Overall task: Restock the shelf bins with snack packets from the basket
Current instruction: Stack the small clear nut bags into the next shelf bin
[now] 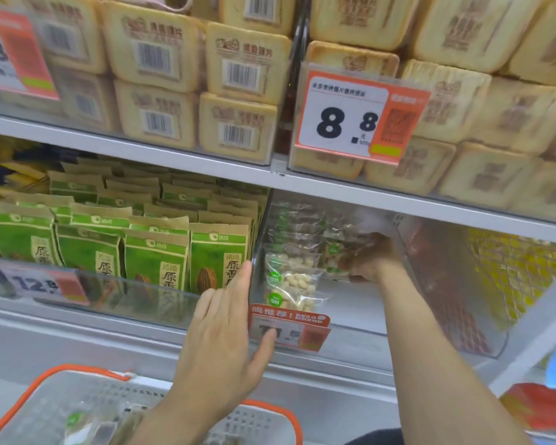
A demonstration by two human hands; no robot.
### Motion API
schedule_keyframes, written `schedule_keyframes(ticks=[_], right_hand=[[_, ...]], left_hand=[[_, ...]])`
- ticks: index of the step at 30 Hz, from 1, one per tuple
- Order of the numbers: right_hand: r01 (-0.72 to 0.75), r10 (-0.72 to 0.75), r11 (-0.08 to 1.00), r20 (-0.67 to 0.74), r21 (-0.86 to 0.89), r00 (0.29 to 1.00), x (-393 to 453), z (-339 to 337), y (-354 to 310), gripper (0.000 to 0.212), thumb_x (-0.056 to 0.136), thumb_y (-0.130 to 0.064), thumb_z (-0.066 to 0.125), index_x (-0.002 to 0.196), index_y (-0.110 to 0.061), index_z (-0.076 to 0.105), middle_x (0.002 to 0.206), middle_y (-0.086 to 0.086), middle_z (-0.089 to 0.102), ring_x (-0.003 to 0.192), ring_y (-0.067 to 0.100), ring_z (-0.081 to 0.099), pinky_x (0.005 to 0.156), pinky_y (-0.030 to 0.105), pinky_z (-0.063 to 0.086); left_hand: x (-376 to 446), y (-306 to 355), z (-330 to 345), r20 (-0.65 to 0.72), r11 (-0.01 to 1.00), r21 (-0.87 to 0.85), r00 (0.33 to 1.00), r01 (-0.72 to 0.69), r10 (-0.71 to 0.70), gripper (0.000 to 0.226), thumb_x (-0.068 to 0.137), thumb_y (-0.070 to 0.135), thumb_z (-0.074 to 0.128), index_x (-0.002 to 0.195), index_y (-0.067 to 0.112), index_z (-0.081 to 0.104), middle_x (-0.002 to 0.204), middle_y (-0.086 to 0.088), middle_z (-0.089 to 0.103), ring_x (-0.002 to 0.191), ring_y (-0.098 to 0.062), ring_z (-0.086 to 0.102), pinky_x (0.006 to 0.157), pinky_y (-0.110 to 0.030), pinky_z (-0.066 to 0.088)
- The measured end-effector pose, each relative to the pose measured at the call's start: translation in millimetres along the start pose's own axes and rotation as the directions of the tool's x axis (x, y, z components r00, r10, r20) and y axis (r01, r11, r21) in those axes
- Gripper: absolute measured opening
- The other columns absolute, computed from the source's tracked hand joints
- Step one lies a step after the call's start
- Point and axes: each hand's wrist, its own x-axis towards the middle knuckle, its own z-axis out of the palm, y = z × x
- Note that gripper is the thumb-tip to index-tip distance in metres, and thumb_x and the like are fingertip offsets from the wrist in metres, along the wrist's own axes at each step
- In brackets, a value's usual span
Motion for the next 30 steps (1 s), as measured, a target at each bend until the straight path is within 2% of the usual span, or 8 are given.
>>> schedule_keyframes(ticks=[2, 4, 13, 16, 18, 23, 27, 30], right_hand=[[0.011, -0.014, 0.997, -0.036, -0.077, 0.999, 1, -2, 1, 0.040, 0.064, -0.010, 0.091, 0.090, -0.010, 0.061, 0.108, 0.009, 0.071, 0.088, 0.027, 0.071, 0.076, 0.046, 0.062], [0.024, -0.033, 0.992, -0.069, -0.123, 0.997, 2, -3, 0, 0.060, 0.059, -0.017, 0.093, 0.110, -0.006, 0.064, 0.114, 0.010, 0.070, 0.095, 0.028, 0.071, 0.080, 0.044, 0.062], [0.049, -0.048, 0.999, 0.074, -0.019, 0.996, -9, 3, -6, 0.085, 0.073, -0.017, 0.088, 0.140, -0.011, 0.036, 0.129, 0.011, 0.060, 0.084, 0.027, 0.073, 0.078, 0.046, 0.062], [0.053, -0.054, 0.998, 0.095, 0.017, 0.994, -12, 3, -8, 0.127, 0.064, -0.016, 0.093, 0.157, -0.024, 0.008, 0.146, 0.009, 0.050, 0.101, 0.028, 0.069, 0.086, 0.047, 0.059], [0.067, -0.076, 0.994, 0.114, 0.082, 0.991, -16, 3, -9, 0.137, 0.062, -0.009, 0.093, 0.158, -0.034, -0.002, 0.138, 0.001, 0.056, 0.113, 0.025, 0.063, 0.093, 0.046, 0.056], [0.177, -0.181, 0.981, -0.037, -0.082, 0.983, -27, 5, -7, 0.122, 0.063, -0.005, 0.090, 0.152, -0.042, 0.016, 0.128, 0.002, 0.057, 0.106, 0.022, 0.061, 0.085, 0.033, 0.051], [0.231, -0.230, 0.956, 0.023, -0.180, 0.973, -29, 8, -6, 0.096, 0.067, -0.009, 0.085, 0.139, -0.037, 0.029, 0.100, -0.001, 0.063, 0.088, 0.022, 0.060, 0.076, 0.035, 0.053], [0.277, -0.239, 0.909, 0.156, -0.311, 0.958, -30, 6, -4, 0.097, 0.064, -0.021, 0.091, 0.139, -0.035, 0.030, 0.108, -0.004, 0.062, 0.106, 0.024, 0.057, 0.080, 0.030, 0.049]], left_hand=[[0, -1, 0, 0.011, 1.000, 0.002, 1.000, 0.006, -0.006, 0.096, 0.086, 0.045, 0.063, 0.157, 0.012, 0.010, 0.093, 0.013, 0.035, 0.088, -0.004, 0.032, 0.103, -0.028, 0.029], [0, -1, 0, 0.017, 1.000, 0.009, 1.000, 0.010, -0.010, 0.096, 0.085, 0.046, 0.063, 0.157, 0.011, 0.011, 0.094, 0.013, 0.034, 0.088, -0.004, 0.030, 0.103, -0.029, 0.029], [1, 0, 2, -0.020, 1.000, 0.020, 1.000, 0.004, -0.004, 0.092, 0.086, 0.051, 0.051, 0.157, 0.009, 0.012, 0.095, 0.013, 0.032, 0.088, -0.002, 0.027, 0.103, -0.031, 0.029], [1, -1, 2, -0.016, 1.000, 0.022, 1.000, 0.000, 0.001, 0.092, 0.086, 0.052, 0.050, 0.157, 0.009, 0.011, 0.091, 0.013, 0.033, 0.086, -0.004, 0.031, 0.103, -0.032, 0.031], [1, 0, 1, -0.015, 1.000, 0.026, 1.000, -0.002, 0.002, 0.092, 0.086, 0.052, 0.050, 0.157, 0.009, 0.012, 0.089, 0.012, 0.032, 0.084, -0.005, 0.030, 0.101, -0.033, 0.032], [1, 0, 0, -0.022, 1.000, 0.026, 1.000, -0.004, 0.004, 0.091, 0.086, 0.051, 0.051, 0.157, 0.008, 0.014, 0.088, 0.011, 0.030, 0.083, -0.005, 0.025, 0.097, -0.034, 0.036], [0, 1, 0, -0.035, 0.999, 0.036, 0.999, -0.002, 0.003, 0.090, 0.085, 0.050, 0.050, 0.156, 0.006, 0.017, 0.090, 0.011, 0.028, 0.085, -0.003, 0.022, 0.092, -0.039, 0.048], [1, 1, 1, -0.044, 0.999, 0.035, 0.999, -0.004, 0.006, 0.090, 0.085, 0.050, 0.051, 0.156, 0.006, 0.017, 0.092, 0.012, 0.029, 0.087, -0.003, 0.022, 0.090, -0.040, 0.049]])
